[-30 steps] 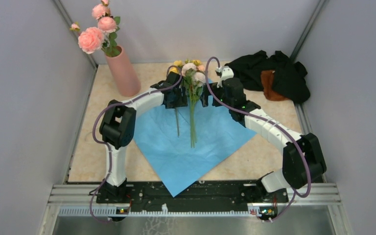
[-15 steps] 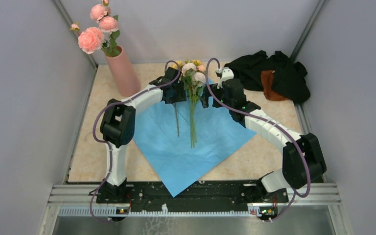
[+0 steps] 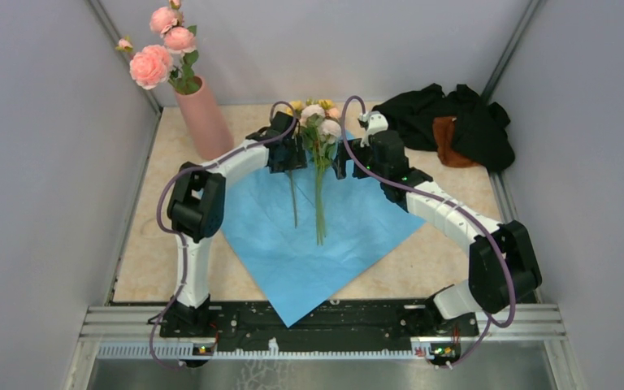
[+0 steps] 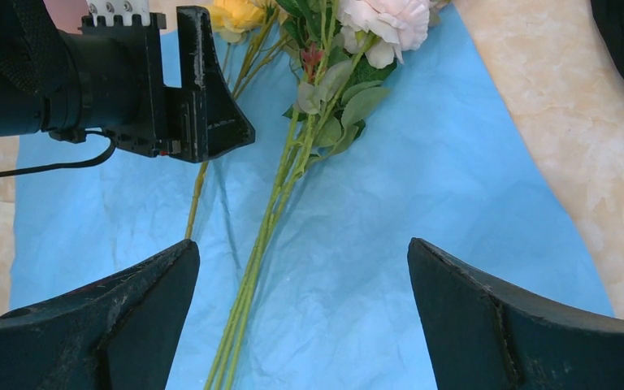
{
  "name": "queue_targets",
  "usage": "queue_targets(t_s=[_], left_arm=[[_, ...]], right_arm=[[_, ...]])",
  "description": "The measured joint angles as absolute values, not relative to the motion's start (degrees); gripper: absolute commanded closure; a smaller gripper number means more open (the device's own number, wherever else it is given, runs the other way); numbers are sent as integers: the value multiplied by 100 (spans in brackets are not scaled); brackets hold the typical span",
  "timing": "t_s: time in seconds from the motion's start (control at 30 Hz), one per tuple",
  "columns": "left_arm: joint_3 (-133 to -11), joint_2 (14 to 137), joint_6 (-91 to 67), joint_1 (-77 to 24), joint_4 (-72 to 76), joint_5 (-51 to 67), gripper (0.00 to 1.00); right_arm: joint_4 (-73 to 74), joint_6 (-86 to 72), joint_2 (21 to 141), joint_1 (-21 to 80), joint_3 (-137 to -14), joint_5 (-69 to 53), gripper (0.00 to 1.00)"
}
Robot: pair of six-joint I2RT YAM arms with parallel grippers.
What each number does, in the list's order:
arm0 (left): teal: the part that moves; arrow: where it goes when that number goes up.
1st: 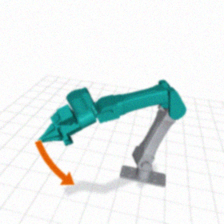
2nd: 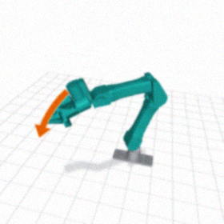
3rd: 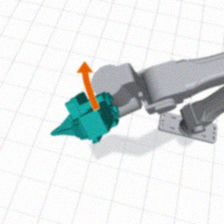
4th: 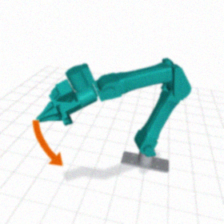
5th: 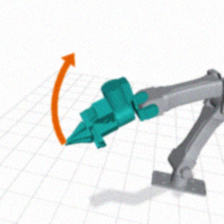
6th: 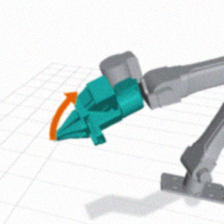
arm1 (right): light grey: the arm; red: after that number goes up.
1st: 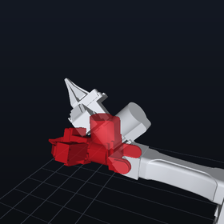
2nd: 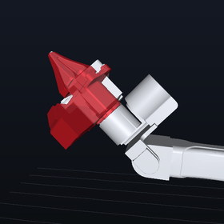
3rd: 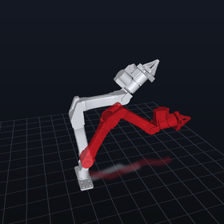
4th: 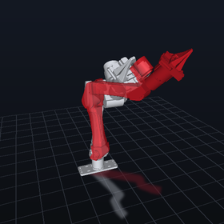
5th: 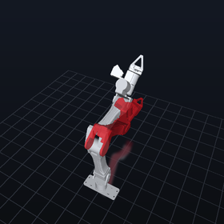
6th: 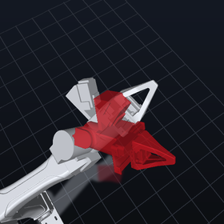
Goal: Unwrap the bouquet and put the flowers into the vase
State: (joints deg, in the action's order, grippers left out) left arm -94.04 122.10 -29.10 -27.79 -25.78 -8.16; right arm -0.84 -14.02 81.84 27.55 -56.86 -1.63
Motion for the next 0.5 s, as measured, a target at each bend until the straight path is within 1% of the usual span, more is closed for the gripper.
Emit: queue_targets(t_s=[0.1,0.27,0.33,0.37,0.4,0.43,0.47,0.5], left_arm=[[-9404,12210,-2899,-2727,-2576,-816,29],[-9404,12283,-2886,-2698,-2567,-799,31],[-9408,12394,-2886,-2696,-2563,-784,34],[-9441,12444,-2875,-2696,-2556,-786,43],[-9474,12451,-2873,-2696,-2545,-766,55],[-9502,12470,-2882,-2696,-2526,-744,73],[-9507,12503,-2862,-2696,-2506,-738,88],[-9509,12525,-2891,-2696,-2497,-753,100]], right_arm=[[-84,-1402,8184,2753,-5686,-167,2],[-84,-1402,8184,2746,-5686,-169,2],[-82,-1402,8184,2746,-5686,-169,2],[-82,-1402,8184,2746,-5686,-169,2],[-82,-1400,8184,2746,-5686,-169,1],[-82,-1402,8184,2746,-5686,-169,1],[-82,-1402,8184,2746,-5686,-169,2],[-82,-1400,8184,2746,-5686,-169,2]])
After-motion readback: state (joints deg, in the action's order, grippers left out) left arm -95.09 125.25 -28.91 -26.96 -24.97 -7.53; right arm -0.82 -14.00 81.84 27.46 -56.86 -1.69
